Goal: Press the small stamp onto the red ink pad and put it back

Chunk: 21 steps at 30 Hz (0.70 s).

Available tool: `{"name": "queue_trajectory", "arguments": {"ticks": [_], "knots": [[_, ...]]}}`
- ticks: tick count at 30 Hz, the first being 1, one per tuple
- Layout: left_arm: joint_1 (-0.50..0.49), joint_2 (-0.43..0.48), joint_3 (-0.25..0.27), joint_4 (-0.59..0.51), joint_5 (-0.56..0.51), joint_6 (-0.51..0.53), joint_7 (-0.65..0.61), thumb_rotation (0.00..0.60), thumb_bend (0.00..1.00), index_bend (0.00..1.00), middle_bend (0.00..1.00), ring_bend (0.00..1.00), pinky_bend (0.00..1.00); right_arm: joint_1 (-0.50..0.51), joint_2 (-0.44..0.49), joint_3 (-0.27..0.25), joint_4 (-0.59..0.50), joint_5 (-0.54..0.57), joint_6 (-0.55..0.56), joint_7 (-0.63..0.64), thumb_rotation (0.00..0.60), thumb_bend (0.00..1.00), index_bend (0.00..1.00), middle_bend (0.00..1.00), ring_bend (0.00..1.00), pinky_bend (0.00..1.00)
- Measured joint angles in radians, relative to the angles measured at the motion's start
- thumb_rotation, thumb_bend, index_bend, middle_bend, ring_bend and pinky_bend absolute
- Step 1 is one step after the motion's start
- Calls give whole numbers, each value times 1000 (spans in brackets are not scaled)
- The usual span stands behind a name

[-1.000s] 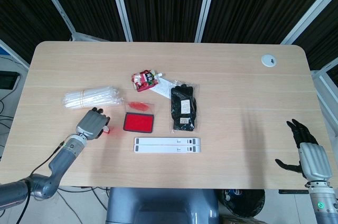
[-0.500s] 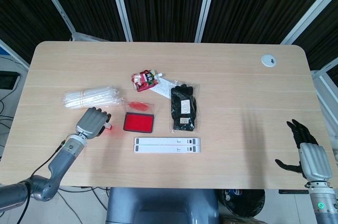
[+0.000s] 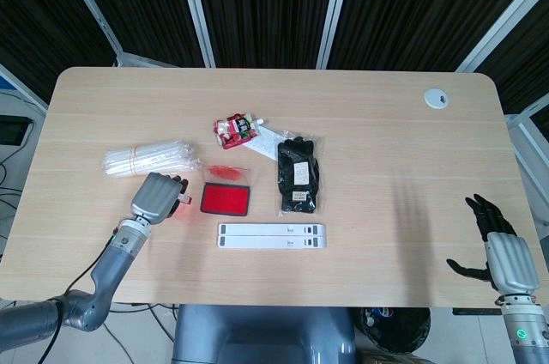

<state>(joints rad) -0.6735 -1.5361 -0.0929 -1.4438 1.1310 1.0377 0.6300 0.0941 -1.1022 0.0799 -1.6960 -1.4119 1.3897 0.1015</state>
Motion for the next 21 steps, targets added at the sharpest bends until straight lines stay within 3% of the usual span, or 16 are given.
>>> {"name": "queue_trajectory", "arguments": {"ticks": [11,21], "knots": [[-46,-97,-73,-37,-155,51,207,600,525,767,761,590,651,1,3,0,-3,5,-6,6,600,96,0,0,0,184],[-109,-173,-116,-23,-273,49,298,600,527,769,764,593,655,2,6,1,-6,11,-13,19,600,98,0,0,0,184]]}}
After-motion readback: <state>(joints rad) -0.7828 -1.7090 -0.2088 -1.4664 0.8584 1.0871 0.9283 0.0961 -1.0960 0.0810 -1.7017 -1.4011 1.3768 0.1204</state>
